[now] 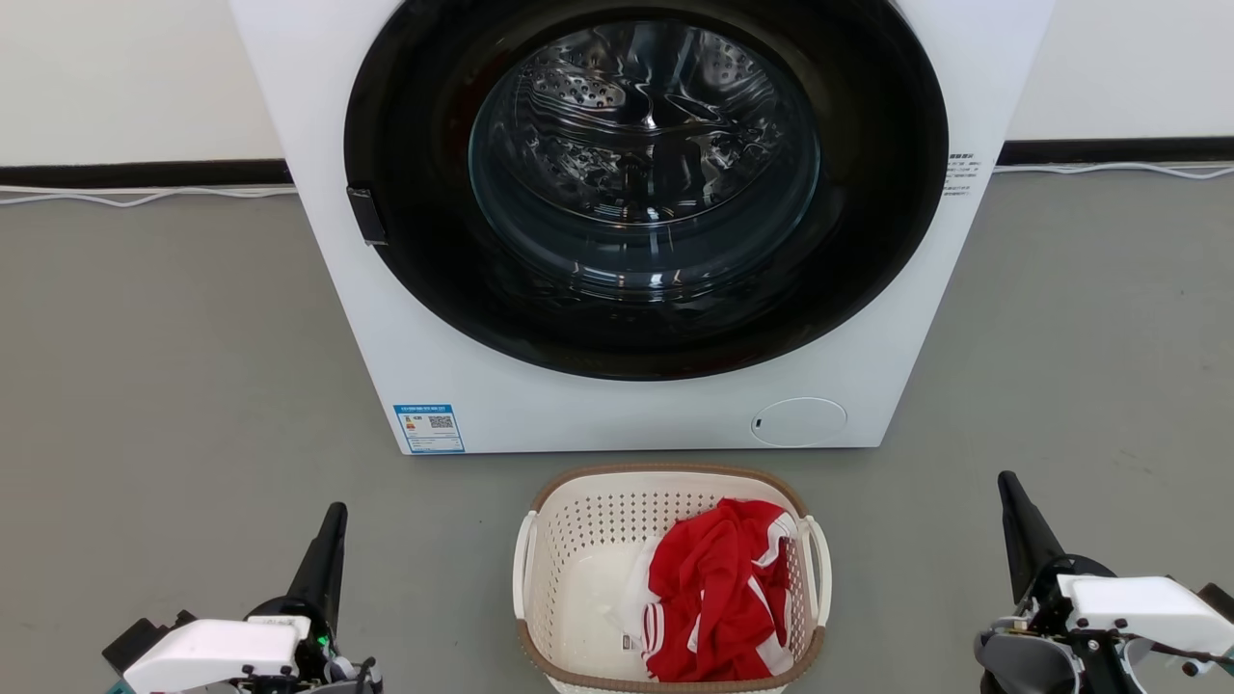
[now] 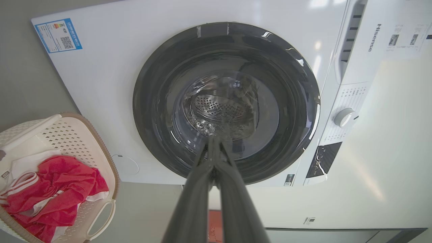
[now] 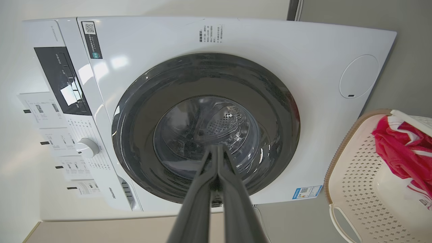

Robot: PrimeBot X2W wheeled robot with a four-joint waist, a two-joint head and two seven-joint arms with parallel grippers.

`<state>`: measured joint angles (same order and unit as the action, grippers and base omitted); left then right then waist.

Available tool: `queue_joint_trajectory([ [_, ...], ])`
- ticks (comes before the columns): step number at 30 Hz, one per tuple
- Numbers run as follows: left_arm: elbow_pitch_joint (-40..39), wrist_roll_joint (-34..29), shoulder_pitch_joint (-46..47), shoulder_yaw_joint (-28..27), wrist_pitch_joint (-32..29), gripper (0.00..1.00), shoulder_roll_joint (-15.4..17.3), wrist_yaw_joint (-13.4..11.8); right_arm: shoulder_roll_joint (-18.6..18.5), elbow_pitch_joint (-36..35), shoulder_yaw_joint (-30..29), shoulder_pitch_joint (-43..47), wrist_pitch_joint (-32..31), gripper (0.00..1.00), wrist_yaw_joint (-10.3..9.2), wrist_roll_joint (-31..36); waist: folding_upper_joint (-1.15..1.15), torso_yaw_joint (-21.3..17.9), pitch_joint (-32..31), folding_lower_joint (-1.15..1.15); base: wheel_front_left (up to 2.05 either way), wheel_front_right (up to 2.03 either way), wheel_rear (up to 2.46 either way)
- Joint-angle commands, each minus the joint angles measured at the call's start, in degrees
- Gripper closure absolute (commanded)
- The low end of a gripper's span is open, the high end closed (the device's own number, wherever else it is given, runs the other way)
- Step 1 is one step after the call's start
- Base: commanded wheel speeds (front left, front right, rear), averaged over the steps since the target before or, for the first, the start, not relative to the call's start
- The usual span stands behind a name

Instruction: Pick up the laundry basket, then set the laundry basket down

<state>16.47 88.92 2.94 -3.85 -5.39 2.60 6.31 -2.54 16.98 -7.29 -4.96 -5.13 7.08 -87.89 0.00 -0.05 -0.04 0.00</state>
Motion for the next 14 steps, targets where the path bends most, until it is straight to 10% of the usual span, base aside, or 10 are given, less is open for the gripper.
queue_joint_trajectory([
  [1,-2.1,1.6,3.2,-2.2,-0.6,1.0,0.4,0.8,-0.3,-2.4,0.9,-1.3,-0.8,1.0,0.4,-2.1,0.0,0.0,0.1,0.0,0.0,0.0,0.0],
  [14,-2.4,3.2,3.3,-2.7,-1.1,1.0,0.3,1.2,-0.3,-3.0,0.8,-1.2,-1.3,1.0,0.41,-4.3,0.0,0.0,0.2,0.0,0.0,0.0,0.0],
])
